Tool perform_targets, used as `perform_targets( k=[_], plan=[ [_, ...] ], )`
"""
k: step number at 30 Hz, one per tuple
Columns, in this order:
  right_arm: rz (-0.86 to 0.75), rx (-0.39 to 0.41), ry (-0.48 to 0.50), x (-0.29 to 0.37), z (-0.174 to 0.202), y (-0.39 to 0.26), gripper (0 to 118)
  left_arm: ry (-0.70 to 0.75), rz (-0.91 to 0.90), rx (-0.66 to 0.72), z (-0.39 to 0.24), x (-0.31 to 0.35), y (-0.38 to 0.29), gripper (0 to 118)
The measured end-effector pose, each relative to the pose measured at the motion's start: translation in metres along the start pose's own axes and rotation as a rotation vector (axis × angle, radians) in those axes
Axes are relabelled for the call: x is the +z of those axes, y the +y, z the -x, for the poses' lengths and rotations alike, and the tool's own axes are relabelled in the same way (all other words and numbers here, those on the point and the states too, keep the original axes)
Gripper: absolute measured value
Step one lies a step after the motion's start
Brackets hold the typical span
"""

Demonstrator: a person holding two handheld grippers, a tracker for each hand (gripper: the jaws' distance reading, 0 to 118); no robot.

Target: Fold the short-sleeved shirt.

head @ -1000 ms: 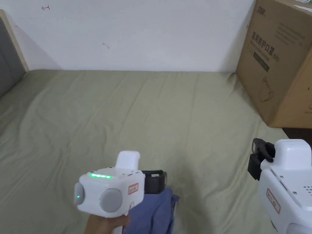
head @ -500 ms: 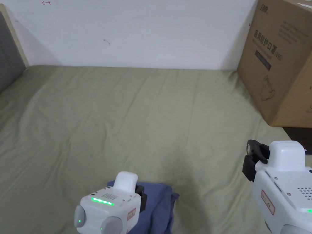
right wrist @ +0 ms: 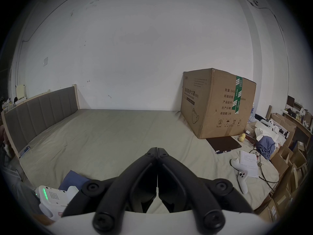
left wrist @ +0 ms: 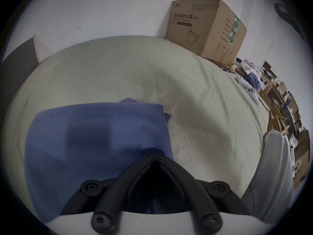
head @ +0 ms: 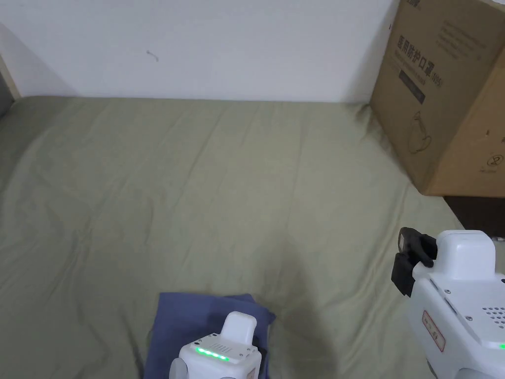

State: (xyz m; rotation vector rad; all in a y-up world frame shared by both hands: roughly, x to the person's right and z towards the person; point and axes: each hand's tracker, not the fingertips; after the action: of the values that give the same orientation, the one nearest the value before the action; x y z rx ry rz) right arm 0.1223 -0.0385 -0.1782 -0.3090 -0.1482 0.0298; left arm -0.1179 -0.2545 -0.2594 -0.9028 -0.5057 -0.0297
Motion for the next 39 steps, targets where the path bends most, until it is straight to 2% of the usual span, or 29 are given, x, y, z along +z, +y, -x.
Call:
perform_targets(
  k=[6,12,18,26,32,39],
  plan=[
    [0.0,-0.013,-0.003,0.005,-0.003,0.0,0,-0.003,-0.032,-0.001,-0.001,0.016,0.005,0],
    [-0.043,-0.037,0.031,0.015,0.006,0.01,0,-0.011,-0.294,-0.005,0.003,0.093,0.051,0],
    [-0.12,-0.045,0.057,0.024,0.029,0.028,0,0.106,-0.532,-0.084,0.017,0.176,0.102,0],
    [-0.225,-0.051,0.054,0.034,0.053,0.052,0,0.223,-0.758,-0.031,0.066,0.249,0.13,0],
    [-0.288,-0.021,0.041,0.041,0.063,0.055,0,0.315,-0.819,-0.011,0.104,0.278,0.122,0],
    [-0.281,-0.015,0.05,0.039,0.068,0.054,0,0.383,-0.827,0.031,0.127,0.294,0.106,0]
  ],
)
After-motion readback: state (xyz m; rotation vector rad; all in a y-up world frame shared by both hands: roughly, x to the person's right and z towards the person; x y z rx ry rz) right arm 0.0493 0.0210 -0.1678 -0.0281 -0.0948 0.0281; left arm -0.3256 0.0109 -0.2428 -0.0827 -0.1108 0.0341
